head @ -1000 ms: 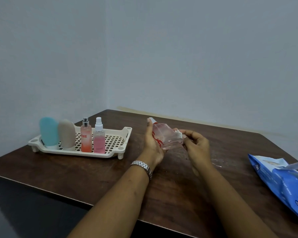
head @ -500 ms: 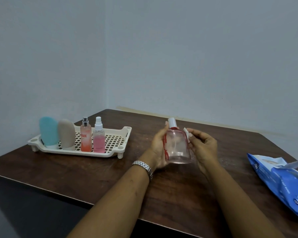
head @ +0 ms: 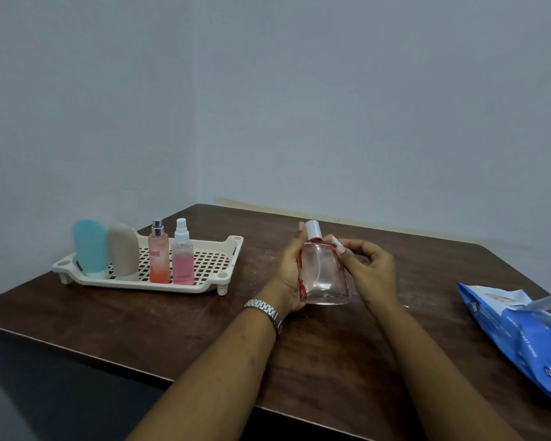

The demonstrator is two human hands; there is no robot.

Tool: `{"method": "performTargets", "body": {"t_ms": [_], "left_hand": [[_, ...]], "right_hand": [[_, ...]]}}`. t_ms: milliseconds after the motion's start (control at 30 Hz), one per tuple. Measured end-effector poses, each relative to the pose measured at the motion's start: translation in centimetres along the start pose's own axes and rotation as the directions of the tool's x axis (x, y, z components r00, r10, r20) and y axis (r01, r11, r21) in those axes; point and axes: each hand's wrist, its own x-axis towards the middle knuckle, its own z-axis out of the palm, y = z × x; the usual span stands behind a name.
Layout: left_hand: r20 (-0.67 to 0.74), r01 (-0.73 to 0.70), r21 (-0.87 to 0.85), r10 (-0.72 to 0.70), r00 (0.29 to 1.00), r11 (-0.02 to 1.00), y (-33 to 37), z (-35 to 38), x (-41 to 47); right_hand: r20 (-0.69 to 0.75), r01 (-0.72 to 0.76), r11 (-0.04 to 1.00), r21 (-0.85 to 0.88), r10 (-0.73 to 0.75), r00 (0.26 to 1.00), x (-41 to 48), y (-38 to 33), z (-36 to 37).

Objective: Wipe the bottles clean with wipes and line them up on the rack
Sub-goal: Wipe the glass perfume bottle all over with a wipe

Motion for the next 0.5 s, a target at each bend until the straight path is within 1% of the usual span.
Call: {"method": "performTargets", "body": {"t_ms": [133,233,300,367,500], "left_hand": [[-0.043,-0.023,0.031,0.024,0.999,0.999,0.2,-0.1,0.0],[-0.101,-0.06,0.021,0.061,0.993,0.998,0.7,0.0,-0.1],[-0.155,-0.091,0.008,0.091,0.984,0.996,1.2,-0.3,-0.3],[-0.215,-0.125,0.01,0.124,0.969,0.992,1.5,-0.7,-0.2],[-0.323,-0.207,0.019,0.202,0.925,0.978,1.7,-0.5,-0.1]], "right_hand": [[-0.006,0.114,0.975,-0.191,-0.118,0.993,-0.1,-0.1,-0.3],[0.049,0.239,0.92,-0.312,-0.236,0.971,-0.3,-0.2,-0.2],[0.129,0.294,0.897,-0.33,-0.266,0.955,-0.5,-0.3,-0.2],[0.197,0.316,0.89,-0.329,-0.262,0.945,-0.6,-0.4,-0.3],[0.211,0.272,0.938,-0.213,-0.227,0.951,-0.6,-0.8,-0.1]]}}
